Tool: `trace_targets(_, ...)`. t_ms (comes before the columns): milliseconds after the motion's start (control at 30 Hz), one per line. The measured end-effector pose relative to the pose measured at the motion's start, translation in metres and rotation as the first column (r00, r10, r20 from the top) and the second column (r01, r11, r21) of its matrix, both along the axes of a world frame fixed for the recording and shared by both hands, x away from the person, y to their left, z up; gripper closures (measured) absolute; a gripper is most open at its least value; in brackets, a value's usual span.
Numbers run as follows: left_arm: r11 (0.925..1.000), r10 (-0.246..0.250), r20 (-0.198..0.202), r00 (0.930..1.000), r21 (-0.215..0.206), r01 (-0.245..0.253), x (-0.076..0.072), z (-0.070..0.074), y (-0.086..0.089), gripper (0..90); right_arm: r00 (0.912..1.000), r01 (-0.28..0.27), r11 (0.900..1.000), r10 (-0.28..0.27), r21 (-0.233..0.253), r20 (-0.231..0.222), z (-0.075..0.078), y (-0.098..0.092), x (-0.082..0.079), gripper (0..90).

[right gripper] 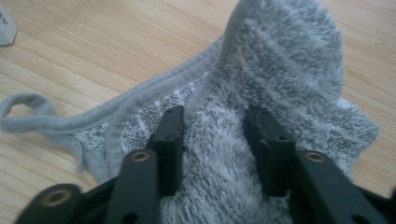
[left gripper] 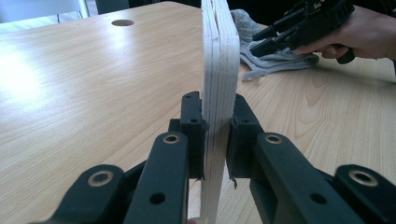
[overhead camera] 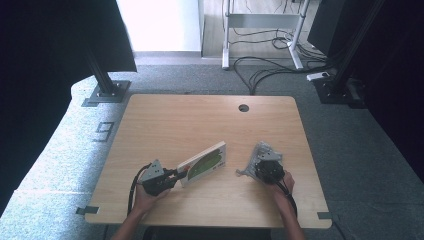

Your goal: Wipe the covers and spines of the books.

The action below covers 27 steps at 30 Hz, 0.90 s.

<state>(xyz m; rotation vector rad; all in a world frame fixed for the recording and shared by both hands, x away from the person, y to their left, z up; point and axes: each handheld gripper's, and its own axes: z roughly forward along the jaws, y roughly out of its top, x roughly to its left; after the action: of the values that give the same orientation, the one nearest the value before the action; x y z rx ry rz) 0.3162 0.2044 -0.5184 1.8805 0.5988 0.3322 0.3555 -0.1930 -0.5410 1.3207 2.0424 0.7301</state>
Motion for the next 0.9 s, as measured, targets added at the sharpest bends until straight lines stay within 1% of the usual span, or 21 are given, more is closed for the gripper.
trace_targets(100, 1.0000, -0.001, -0.002, 1.0000, 0.001, 0.001, 0.000, 0.000, 0.000, 79.8, 0.9999, -0.009, 1.000, 0.009, -0.007, 0.007, 0.000, 0.001, -0.001, 63.9)
trace_targets(133, 1.0000, 0.000, 0.000, 1.0000, 0.002, 0.000, 0.000, 0.000, 0.000, 79.8, 0.9998, -0.015, 1.000, 0.015, -0.011, 0.012, 0.000, 0.001, -0.001, 64.2)
trace_targets(200, 1.0000, 0.000, 0.001, 1.0000, 0.001, 0.000, 0.000, 0.000, 0.000, 79.8, 0.9998, -0.016, 1.000, 0.016, 0.004, 0.012, 0.001, -0.001, -0.001, 62.1)
trace_targets(233, 1.0000, 0.000, 0.001, 1.0000, 0.001, 0.000, 0.000, 0.000, -0.001, 79.8, 0.9998, -0.015, 1.000, 0.015, 0.020, 0.013, 0.002, -0.002, -0.002, 58.9)
trace_targets(333, 1.0000, 0.001, -0.001, 1.0000, -0.001, -0.001, 0.000, -0.001, 0.000, 79.8, 0.9997, -0.018, 0.998, 0.017, 0.056, 0.015, 0.007, -0.004, -0.003, 43.6)
trace_targets(367, 1.0000, 0.001, -0.001, 1.0000, -0.002, -0.001, 0.001, -0.001, 0.000, 79.8, 0.9998, -0.015, 0.998, 0.014, 0.065, 0.014, 0.009, -0.004, -0.004, 41.5)
trace_targets(433, 1.0000, 0.002, -0.002, 1.0000, -0.001, -0.002, 0.000, -0.001, 0.000, 79.8, 0.9993, 0.000, 0.997, -0.002, 0.075, 0.037, 0.015, -0.006, -0.005, 37.0)
trace_targets(500, 1.0000, 0.003, -0.003, 1.0000, 0.000, -0.003, 0.000, 0.000, -0.001, 79.8, 0.9982, 0.012, 0.995, -0.018, 0.099, 0.058, 0.021, -0.011, -0.007, 32.9)
trace_targets(600, 1.0000, 0.002, -0.002, 1.0000, 0.001, -0.002, 0.000, 0.000, -0.001, 79.8, 0.9965, 0.045, 0.993, -0.053, 0.112, 0.064, 0.023, -0.019, -0.006, 26.1)
trace_targets(667, 1.0000, 0.002, -0.002, 1.0000, 0.000, -0.002, 0.000, 0.000, -0.001, 79.8, 0.9946, 0.081, 0.989, -0.088, 0.125, 0.054, 0.021, -0.027, -0.004, 21.9)
trace_targets(733, 1.0000, 0.003, -0.002, 1.0000, -0.001, -0.003, 0.000, -0.001, -0.001, 79.8, 0.9918, 0.120, 0.985, -0.125, 0.127, 0.029, 0.016, -0.036, 0.001, 16.4)
trace_targets(767, 1.0000, 0.003, -0.002, 1.0000, -0.001, -0.003, 0.000, -0.001, -0.001, 79.7, 0.9904, 0.136, 0.983, -0.138, 0.126, 0.008, 0.012, -0.038, 0.003, 13.8)
trace_targets(800, 1.0000, 0.003, -0.002, 1.0000, -0.001, -0.003, 0.000, -0.001, -0.001, 79.8, 0.9901, 0.140, 0.982, -0.140, 0.124, -0.006, 0.010, -0.040, 0.005, 13.2)
trace_targets(900, 1.0000, 0.003, -0.003, 1.0000, -0.002, -0.003, 0.000, -0.001, -0.001, 79.8, 0.9873, 0.154, 0.977, -0.145, 0.150, -0.065, 0.002, -0.042, 0.010, 8.8)
